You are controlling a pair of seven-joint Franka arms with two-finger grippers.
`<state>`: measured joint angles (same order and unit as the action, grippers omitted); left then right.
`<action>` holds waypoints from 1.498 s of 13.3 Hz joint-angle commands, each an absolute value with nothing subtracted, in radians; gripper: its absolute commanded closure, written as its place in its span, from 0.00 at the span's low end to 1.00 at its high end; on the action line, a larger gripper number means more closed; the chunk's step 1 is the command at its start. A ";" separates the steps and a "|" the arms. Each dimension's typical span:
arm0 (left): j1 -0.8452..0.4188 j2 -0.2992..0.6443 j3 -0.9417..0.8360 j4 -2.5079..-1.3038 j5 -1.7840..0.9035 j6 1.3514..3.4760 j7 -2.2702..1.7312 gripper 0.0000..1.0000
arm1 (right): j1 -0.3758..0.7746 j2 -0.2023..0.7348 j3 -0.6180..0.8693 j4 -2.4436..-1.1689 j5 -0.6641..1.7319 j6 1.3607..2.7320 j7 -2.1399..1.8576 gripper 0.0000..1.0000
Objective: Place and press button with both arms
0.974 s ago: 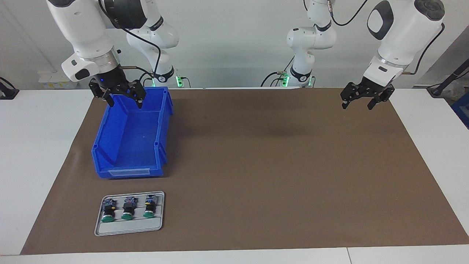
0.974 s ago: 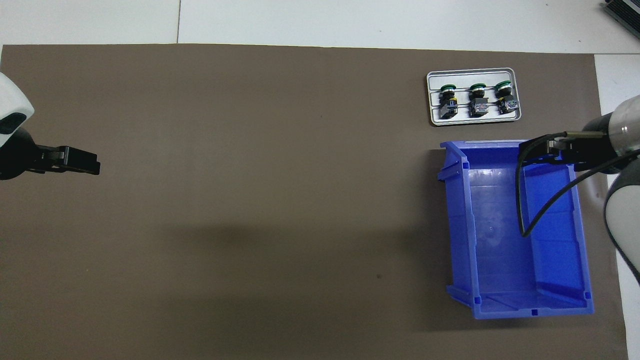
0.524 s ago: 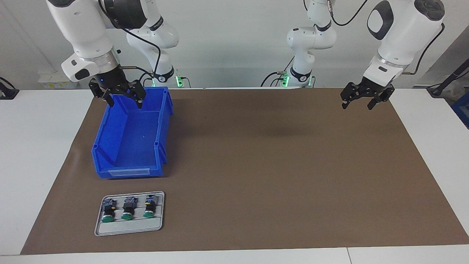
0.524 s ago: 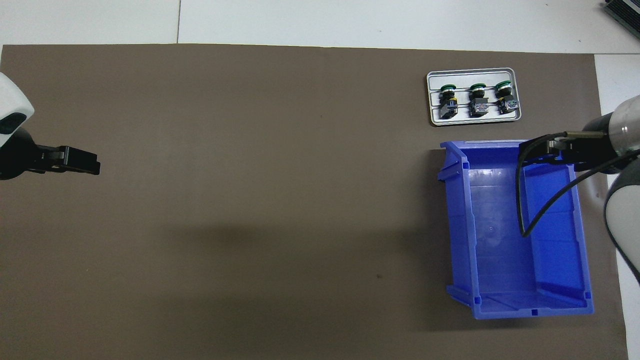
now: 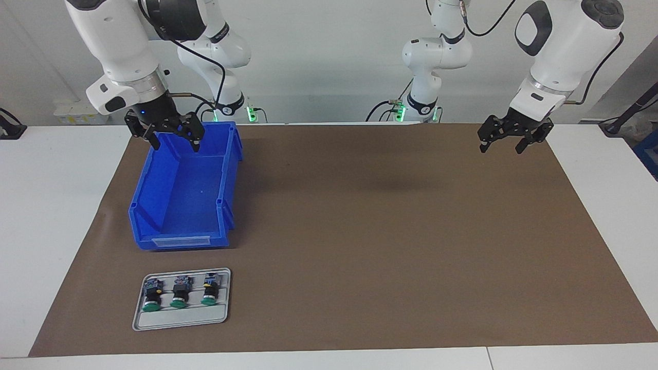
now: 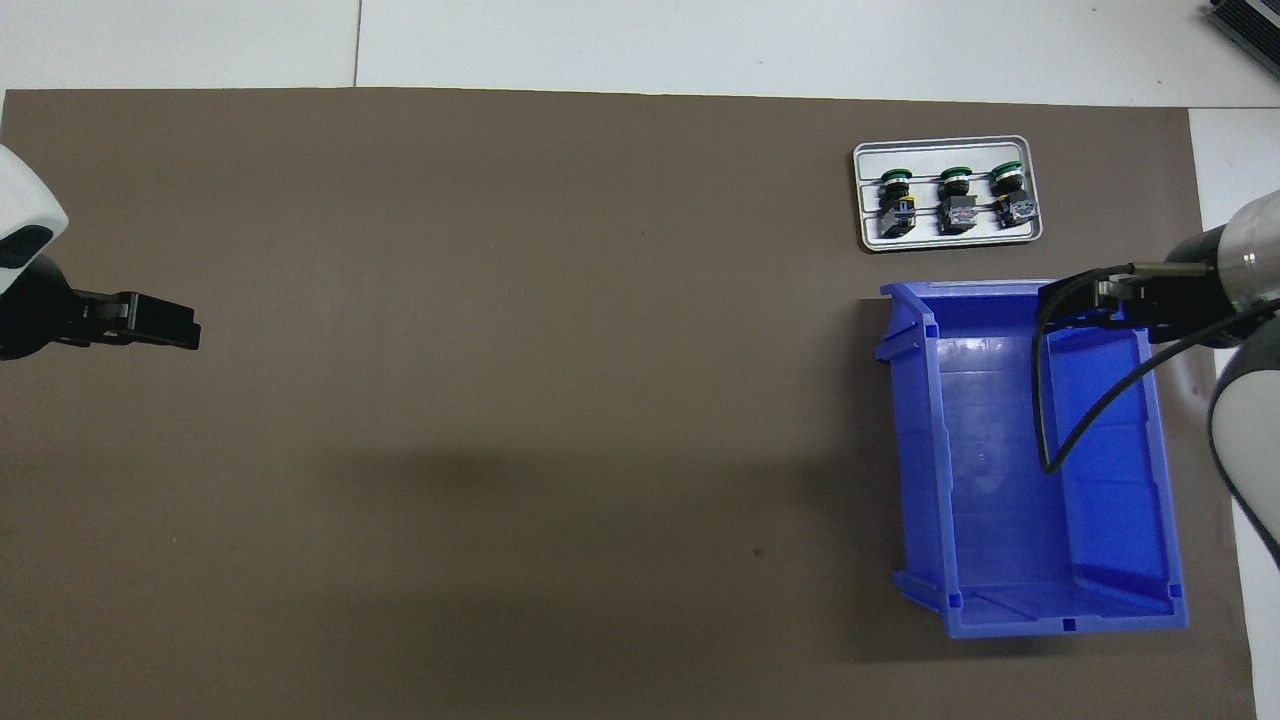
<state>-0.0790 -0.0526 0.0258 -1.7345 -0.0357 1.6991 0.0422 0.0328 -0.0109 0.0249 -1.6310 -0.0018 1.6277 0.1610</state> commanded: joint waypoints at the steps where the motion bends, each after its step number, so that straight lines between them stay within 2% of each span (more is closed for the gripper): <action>1: -0.068 -0.067 0.017 -1.749 -0.020 1.701 0.037 0.00 | 0.032 -0.031 0.017 -1.655 0.014 1.643 0.146 0.00; 9: -0.069 -0.067 0.017 -1.749 -0.021 1.701 0.037 0.00 | 0.031 -0.018 0.017 -1.655 -0.009 1.687 0.133 0.02; 16: -0.069 -0.067 0.017 -1.749 -0.020 1.701 0.037 0.00 | 0.008 0.142 0.017 -1.549 -0.009 1.770 0.123 0.03; 20: -0.069 -0.067 0.017 -1.749 -0.020 1.700 0.037 0.00 | -0.006 0.316 0.017 -1.425 -0.009 1.817 0.101 0.05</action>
